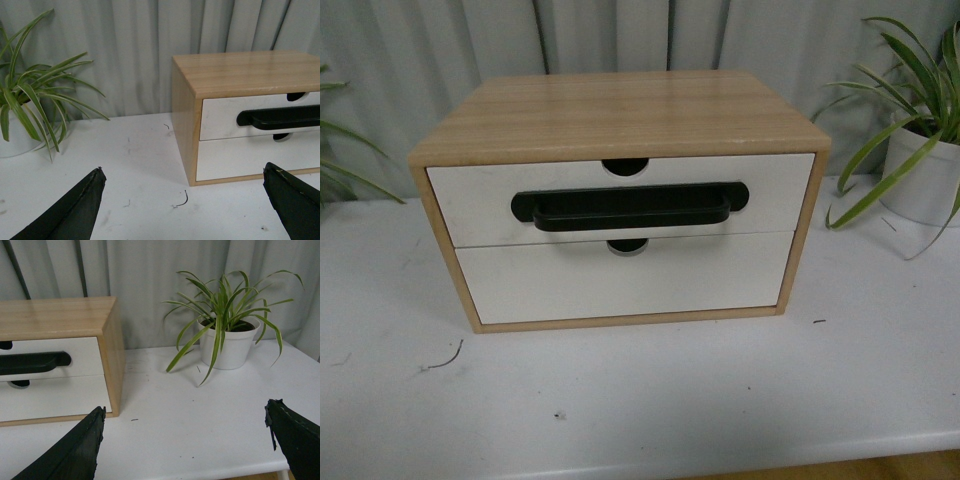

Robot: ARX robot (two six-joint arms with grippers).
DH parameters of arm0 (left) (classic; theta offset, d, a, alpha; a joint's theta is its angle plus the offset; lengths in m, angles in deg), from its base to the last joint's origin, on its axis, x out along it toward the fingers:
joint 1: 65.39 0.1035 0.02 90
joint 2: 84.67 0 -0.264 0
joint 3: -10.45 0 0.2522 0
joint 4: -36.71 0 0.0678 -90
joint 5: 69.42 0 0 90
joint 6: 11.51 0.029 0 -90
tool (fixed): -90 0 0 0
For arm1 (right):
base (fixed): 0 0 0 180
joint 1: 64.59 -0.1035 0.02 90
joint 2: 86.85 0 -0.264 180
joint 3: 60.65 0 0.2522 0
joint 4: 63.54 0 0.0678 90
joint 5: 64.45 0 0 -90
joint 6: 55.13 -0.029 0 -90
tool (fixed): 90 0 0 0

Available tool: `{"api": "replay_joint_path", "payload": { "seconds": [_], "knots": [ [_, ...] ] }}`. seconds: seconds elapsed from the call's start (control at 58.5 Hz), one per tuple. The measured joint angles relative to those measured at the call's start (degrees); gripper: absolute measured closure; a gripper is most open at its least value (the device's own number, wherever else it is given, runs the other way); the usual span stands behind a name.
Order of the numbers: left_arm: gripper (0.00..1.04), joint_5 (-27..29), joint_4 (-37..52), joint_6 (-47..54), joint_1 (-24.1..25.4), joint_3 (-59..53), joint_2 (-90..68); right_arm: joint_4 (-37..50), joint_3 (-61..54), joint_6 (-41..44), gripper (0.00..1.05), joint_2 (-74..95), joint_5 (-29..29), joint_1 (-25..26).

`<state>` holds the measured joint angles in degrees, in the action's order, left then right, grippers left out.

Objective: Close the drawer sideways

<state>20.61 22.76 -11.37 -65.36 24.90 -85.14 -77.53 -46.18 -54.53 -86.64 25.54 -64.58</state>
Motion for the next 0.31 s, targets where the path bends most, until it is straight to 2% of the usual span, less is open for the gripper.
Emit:
{"api": "replay_joint_path", "payload": {
  "seconds": [0.308],
  "knots": [
    [0.07,0.0,0.0,0.0,0.0,0.0,0.0,0.0,0.0,0.0,0.06,0.0,0.0,0.0]
  ]
}}
